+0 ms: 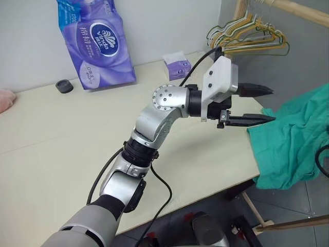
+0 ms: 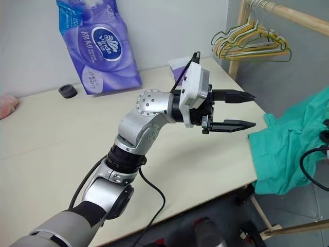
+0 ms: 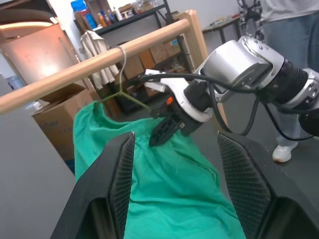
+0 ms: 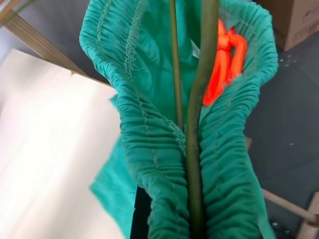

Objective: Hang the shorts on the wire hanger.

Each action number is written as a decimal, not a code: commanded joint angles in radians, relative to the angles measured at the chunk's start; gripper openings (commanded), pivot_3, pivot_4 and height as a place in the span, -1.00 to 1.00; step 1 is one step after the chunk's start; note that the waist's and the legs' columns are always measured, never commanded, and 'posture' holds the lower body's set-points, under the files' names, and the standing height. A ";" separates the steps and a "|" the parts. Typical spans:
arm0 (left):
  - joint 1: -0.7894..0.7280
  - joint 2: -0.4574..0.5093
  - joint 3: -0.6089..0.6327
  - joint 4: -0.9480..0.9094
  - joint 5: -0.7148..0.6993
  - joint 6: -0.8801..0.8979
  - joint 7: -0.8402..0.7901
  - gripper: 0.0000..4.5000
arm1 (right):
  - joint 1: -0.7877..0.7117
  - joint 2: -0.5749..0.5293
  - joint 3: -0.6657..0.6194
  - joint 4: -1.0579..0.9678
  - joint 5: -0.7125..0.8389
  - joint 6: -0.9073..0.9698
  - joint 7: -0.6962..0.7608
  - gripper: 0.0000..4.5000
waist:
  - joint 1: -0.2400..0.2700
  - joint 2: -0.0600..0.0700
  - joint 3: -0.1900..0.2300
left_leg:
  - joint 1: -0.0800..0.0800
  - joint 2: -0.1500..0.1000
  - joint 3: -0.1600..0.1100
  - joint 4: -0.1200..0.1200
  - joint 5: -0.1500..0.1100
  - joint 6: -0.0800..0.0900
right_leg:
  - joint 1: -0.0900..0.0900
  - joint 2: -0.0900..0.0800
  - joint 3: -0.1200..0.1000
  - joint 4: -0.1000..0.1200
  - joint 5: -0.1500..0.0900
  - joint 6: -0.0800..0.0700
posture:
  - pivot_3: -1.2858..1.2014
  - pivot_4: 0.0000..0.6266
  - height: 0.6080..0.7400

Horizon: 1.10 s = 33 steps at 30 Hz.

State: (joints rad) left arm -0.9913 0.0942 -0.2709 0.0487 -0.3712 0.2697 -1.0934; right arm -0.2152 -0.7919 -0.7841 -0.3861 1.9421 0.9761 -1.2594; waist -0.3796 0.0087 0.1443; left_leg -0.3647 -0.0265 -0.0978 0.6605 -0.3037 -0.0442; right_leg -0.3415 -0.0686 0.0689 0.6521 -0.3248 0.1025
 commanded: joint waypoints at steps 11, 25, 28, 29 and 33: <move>-0.019 -0.008 0.016 -0.017 -0.020 -0.011 -0.006 0.23 | 0.011 -0.107 0.109 -0.109 0.030 -0.149 0.042 -0.08 | 0.002 0.000 0.000 | 0.000 0.002 0.000 0.000 0.000 0.000 | -0.001 0.002 0.002 -0.004 0.001 0.001 | -0.36 -0.58 1.00; -0.053 0.012 0.080 0.050 -0.028 0.015 0.061 0.23 | -0.015 -0.520 0.144 -0.140 -0.116 -0.126 0.076 0.97 | 0.021 0.000 0.001 | -0.001 0.003 0.001 0.000 0.000 0.001 | -0.002 0.004 0.004 -0.006 0.002 0.003 | -0.35 -0.64 1.00; -0.056 0.023 0.090 0.066 -0.015 0.015 0.083 0.23 | 0.002 -0.550 0.113 -0.177 -0.287 -0.109 0.127 0.97 | 0.022 -0.004 0.002 | -0.003 0.005 -0.001 0.000 0.000 0.000 | -0.003 0.007 0.003 -0.006 0.002 0.003 | -0.34 -0.64 1.00; -0.053 0.028 0.091 0.067 -0.013 0.015 0.085 0.23 | 0.002 -0.554 0.113 -0.187 -0.329 -0.107 0.151 0.97 | 0.023 -0.003 0.002 | -0.003 0.004 -0.001 0.000 0.000 0.000 | -0.003 0.006 0.004 -0.006 0.002 0.003 | -0.33 -0.64 1.00; -0.010 0.073 0.094 0.047 0.011 0.019 0.109 0.23 | -0.048 -0.587 0.177 -0.220 -0.550 -0.135 0.295 0.97 | 0.024 -0.002 0.001 | -0.004 0.004 0.000 0.000 0.000 0.000 | -0.005 0.006 0.005 -0.005 0.003 0.003 | -0.31 -0.65 1.00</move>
State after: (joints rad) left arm -1.0115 0.1545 -0.2001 0.1241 -0.3715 0.2964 -1.0053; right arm -0.2281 -1.3533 -0.6036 -0.5810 1.4854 0.8700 -1.0221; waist -0.3559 0.0067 0.1457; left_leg -0.3681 -0.0224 -0.0985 0.6607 -0.3040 -0.0440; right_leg -0.3471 -0.0626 0.0738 0.6473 -0.3221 0.1059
